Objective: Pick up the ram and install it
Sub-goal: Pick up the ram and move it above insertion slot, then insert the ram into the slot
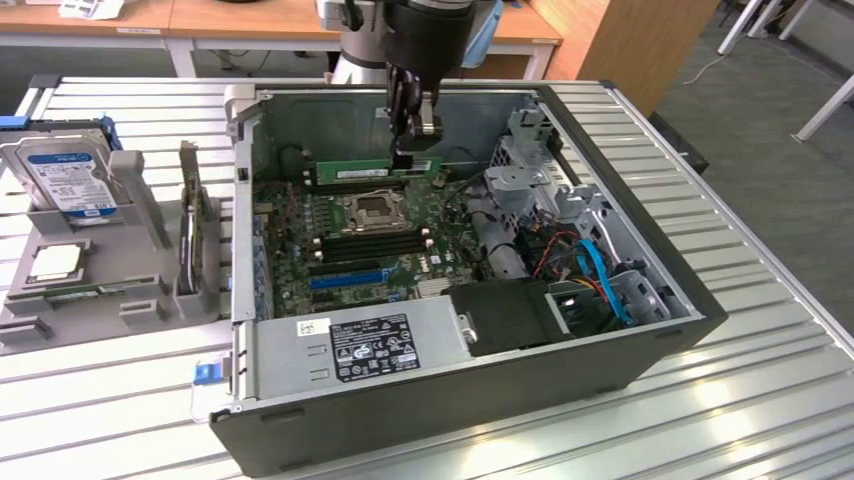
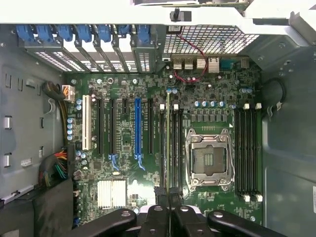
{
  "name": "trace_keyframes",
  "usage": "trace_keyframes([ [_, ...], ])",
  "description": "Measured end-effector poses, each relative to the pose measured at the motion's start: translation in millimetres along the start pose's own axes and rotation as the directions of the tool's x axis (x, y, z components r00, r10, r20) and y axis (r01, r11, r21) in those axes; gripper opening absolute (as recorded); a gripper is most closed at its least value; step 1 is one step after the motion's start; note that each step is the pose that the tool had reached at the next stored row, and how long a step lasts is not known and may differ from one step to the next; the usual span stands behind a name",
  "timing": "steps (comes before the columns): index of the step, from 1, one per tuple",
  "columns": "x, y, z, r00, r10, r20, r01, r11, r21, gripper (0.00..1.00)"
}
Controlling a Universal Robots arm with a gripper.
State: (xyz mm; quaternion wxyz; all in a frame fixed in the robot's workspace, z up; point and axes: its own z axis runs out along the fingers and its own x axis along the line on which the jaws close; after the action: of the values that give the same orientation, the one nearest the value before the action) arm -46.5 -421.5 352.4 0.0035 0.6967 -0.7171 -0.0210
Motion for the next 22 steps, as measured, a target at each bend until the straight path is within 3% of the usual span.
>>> trace_keyframes([
  [6,0.0,-5.1,-0.2,1.0000,0.000,0.0000,0.000,1.0000,-0.0002,0.12],
  [22,0.1,-5.3,3.5,1.0000,0.000,-0.0001,0.000,1.0000,-0.0003,0.12],
])
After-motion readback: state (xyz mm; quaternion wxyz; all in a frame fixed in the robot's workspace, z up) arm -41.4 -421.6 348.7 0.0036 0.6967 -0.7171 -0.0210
